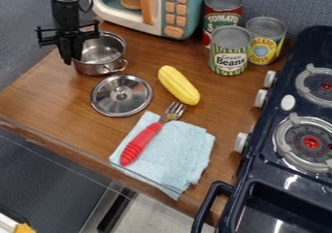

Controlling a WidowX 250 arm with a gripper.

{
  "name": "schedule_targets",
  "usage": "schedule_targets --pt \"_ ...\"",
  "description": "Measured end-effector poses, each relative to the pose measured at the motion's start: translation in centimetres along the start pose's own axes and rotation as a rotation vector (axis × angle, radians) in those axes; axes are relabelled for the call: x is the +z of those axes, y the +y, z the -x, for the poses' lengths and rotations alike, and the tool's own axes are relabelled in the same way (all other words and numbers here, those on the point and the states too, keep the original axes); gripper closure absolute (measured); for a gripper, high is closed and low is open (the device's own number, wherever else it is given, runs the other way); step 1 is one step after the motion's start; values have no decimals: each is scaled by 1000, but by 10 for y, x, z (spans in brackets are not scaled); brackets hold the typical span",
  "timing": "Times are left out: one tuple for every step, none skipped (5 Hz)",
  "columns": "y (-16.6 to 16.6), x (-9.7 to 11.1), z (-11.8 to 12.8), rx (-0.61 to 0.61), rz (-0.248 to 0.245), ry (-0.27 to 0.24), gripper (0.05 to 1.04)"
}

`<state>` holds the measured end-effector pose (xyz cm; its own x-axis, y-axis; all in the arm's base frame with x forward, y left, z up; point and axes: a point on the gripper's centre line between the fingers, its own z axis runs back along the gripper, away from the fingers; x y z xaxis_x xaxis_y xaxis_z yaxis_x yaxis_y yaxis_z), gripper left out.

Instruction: Move the silver pot to the bottom left of the table

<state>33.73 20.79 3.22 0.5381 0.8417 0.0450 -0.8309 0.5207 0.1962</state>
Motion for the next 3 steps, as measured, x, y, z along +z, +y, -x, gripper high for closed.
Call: schedule_targets --pt "2 14 1 -90 20 -12 990" --pt "11 31 11 -139 104 -23 1020" --pt "26 34 14 -161 167 -21 1029"
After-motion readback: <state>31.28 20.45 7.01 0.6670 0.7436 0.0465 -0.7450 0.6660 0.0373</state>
